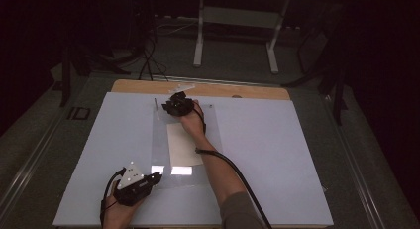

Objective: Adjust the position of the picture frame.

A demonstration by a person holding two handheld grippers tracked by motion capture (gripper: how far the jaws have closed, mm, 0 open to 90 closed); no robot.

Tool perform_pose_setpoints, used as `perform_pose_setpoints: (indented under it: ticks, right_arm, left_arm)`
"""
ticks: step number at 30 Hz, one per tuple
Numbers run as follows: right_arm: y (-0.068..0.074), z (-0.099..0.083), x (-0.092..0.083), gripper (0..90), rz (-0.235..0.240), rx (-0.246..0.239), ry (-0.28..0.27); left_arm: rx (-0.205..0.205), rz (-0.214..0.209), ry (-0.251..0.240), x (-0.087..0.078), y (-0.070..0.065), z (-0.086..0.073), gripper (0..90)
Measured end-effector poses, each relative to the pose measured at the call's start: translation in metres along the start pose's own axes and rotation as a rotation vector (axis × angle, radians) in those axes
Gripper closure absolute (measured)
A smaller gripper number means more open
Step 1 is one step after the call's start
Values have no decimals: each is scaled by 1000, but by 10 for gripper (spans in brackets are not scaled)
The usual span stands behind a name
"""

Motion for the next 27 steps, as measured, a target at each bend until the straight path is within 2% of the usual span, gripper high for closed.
perform_pose_setpoints:
  ticks: [2,4,5,7,8,9,10,12,13,14,15,16,17,18,19,20,21,24,27]
  right_arm:
    - [3,3,5,716,2,9,3]
    - [9,11,19,711,-27,0,26]
    - [12,14,24,739,-29,1,26]
    - [15,16,28,739,-35,-1,34]
    - [15,16,28,783,-35,-1,34]
    - [22,16,36,858,-89,-19,56]
    - [23,17,35,860,-115,-29,56]
    - [23,16,33,861,-152,-32,58]
    - [20,16,30,862,-167,-17,52]
    - [20,16,30,862,-167,-17,52]
    - [7,12,16,862,-212,3,41]
    - [7,12,16,862,-212,3,41]
    - [-7,8,-1,861,-229,-11,30]
    - [-7,8,-1,861,-229,-11,30]
    - [-13,6,-8,861,-240,-5,25]
    - [-29,3,-25,861,-259,6,16]
    - [-39,1,-38,861,-273,29,7]
    - [-67,-8,-74,860,-312,57,-3]
    - [-82,-19,-87,860,-318,54,18]
  left_arm:
    - [2,2,-1,0,0,0,824]
    - [7,1,-2,1,0,0,829]
    - [11,1,-2,1,0,0,831]
    - [11,1,-2,1,0,0,833]
    - [17,-3,0,1,0,0,833]
    - [17,-7,1,1,0,0,836]
    - [23,-4,2,1,0,1,837]
    - [31,-5,3,1,-1,1,841]
    - [36,-10,3,1,-2,1,841]
    - [36,-10,3,1,-2,1,842]
    - [47,-37,-1,1,-3,3,841]
    - [47,-37,-1,1,-3,3,841]
    - [58,-45,0,1,-4,3,840]
    - [58,-45,0,1,-4,3,839]
    - [64,-43,-4,0,-3,5,839]
    - [63,-44,-13,-1,-1,8,838]
    - [66,-41,-22,-1,1,10,835]
    - [63,-18,-30,-1,8,14,833]
    - [40,-7,-11,6,15,13,836]
Point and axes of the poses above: each handheld gripper's, and its own axes: x roughly forward along the jaws, z roughly out of its top, y roughly to its left, the point moved 7 cm from there along x, roughly forward along the jaws, and after that the axes turned 10 degrees about -z, right-handed, at the moved point
